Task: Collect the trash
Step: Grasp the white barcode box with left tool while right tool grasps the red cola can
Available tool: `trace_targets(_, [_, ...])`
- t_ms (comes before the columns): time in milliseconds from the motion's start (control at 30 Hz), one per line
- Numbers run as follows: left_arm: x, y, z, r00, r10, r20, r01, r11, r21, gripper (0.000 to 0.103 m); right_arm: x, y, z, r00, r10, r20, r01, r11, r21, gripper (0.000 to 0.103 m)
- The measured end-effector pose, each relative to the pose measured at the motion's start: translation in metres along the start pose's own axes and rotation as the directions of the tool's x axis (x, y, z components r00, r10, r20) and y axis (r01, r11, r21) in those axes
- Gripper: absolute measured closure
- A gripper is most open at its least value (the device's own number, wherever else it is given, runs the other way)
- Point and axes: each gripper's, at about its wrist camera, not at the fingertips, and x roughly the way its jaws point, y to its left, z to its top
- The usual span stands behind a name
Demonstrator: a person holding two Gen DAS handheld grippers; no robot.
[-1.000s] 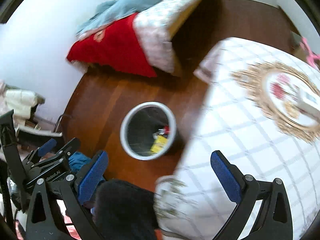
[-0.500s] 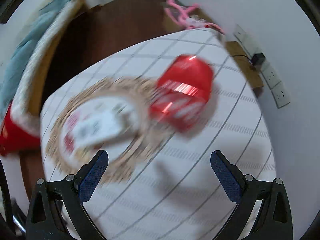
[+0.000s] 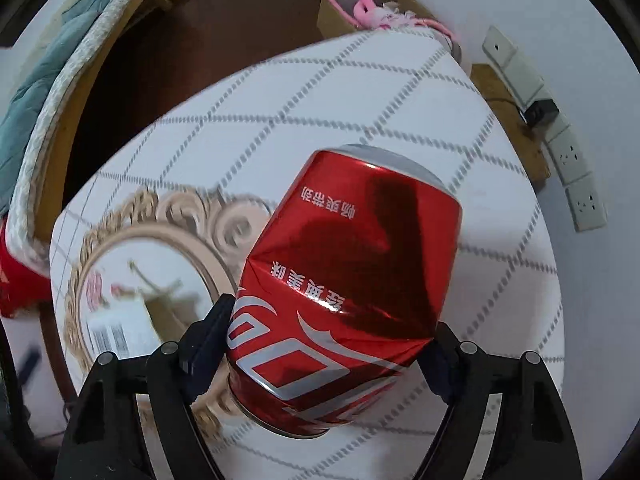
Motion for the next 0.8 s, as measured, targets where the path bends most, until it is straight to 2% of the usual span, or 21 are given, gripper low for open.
trace_targets(33, [0.004, -0.009, 0.006, 1.0, -0.017, -0.004, 0.017, 0.998, 0.059, 0.003, -0.002, -0.007, -0.005, 1.0, 0.001, -0.008, -0.001, 1.0, 0.001, 0.019])
trace_targets(100, [0.02, -0.027, 0.017, 0.996, -0.061, -0.064, 0.07, 0.984, 0.162, 0.003, -0.007, -0.018, -0.011, 1.0, 0.011, -0.025, -0.011, 1.0, 0.003, 0.019])
trace_targets(200, [0.04, -0.041, 0.026, 0.988, -0.074, -0.133, 0.102, 0.971, 0.217, 0.003, -0.01, -0.035, -0.014, 0.998, 0.041, -0.057, -0.041, 0.999, 0.01, 0.019])
trace_targets(233, [0.044, -0.043, 0.028, 0.987, -0.08, -0.142, 0.109, 0.971, 0.211, 0.008, -0.01, -0.038, -0.015, 0.997, 0.052, -0.064, -0.051, 0.999, 0.013, 0.019])
trace_targets(267, [0.046, -0.043, 0.03, 0.987, -0.081, -0.14, 0.107, 0.976, 0.191, 0.022, -0.011, -0.041, -0.015, 0.996, 0.061, -0.07, -0.06, 0.998, 0.014, 0.018])
trace_targets(333, [0.044, -0.038, 0.033, 0.987, -0.101, -0.123, 0.117, 0.985, 0.128, 0.036, -0.01, -0.043, -0.015, 0.994, 0.063, -0.094, -0.062, 0.998, 0.015, 0.011])
trace_targets(367, [0.042, -0.033, 0.033, 0.984, -0.131, -0.119, 0.141, 0.987, 0.073, 0.042, -0.01, -0.045, -0.014, 0.993, 0.066, -0.097, -0.065, 0.998, 0.017, 0.01])
trace_targets(433, [0.043, -0.019, 0.033, 0.981, -0.136, -0.14, 0.129, 0.99, -0.063, 0.049, -0.011, -0.046, -0.015, 0.993, 0.075, -0.091, -0.074, 0.997, 0.014, 0.01])
trace_targets(500, [0.049, -0.002, 0.027, 0.963, -0.154, -0.221, 0.095, 0.962, -0.256, 0.049, -0.012, -0.044, -0.015, 0.995, 0.063, -0.083, -0.062, 0.998, 0.008, 0.01])
trace_targets(533, [0.049, 0.005, 0.022, 0.958, -0.201, -0.206, 0.121, 0.931, -0.346, 0.05, -0.011, -0.043, -0.014, 0.995, 0.058, -0.08, -0.057, 0.998, 0.009, 0.01])
trace_targets(567, [0.047, 0.007, 0.02, 0.962, -0.205, -0.182, 0.126, 0.92, -0.37, 0.05, -0.009, -0.042, -0.013, 0.995, 0.054, -0.079, -0.054, 0.998, 0.013, 0.01])
trace_targets(633, [0.047, 0.006, 0.017, 0.973, -0.174, -0.151, 0.107, 0.92, -0.377, 0.05, -0.007, -0.038, -0.011, 0.996, 0.044, -0.076, -0.042, 0.999, 0.029, 0.008])
trace_targets(667, [0.05, 0.002, 0.016, 0.973, -0.176, -0.152, 0.111, 0.925, -0.364, 0.049, -0.006, -0.036, -0.009, 0.997, 0.028, -0.071, -0.026, 0.999, 0.032, 0.008])
trace_targets(733, [0.047, -0.009, 0.016, 0.983, -0.13, -0.128, 0.081, 0.94, -0.331, 0.049, -0.005, -0.033, -0.008, 0.998, 0.0, -0.063, 0.002, 1.0, 0.026, 0.008])
trace_targets(800, [0.042, -0.019, 0.014, 0.99, -0.082, -0.118, 0.041, 0.948, -0.317, 0.055, -0.004, -0.029, -0.009, 0.998, -0.033, -0.052, 0.033, 0.999, 0.016, 0.01])
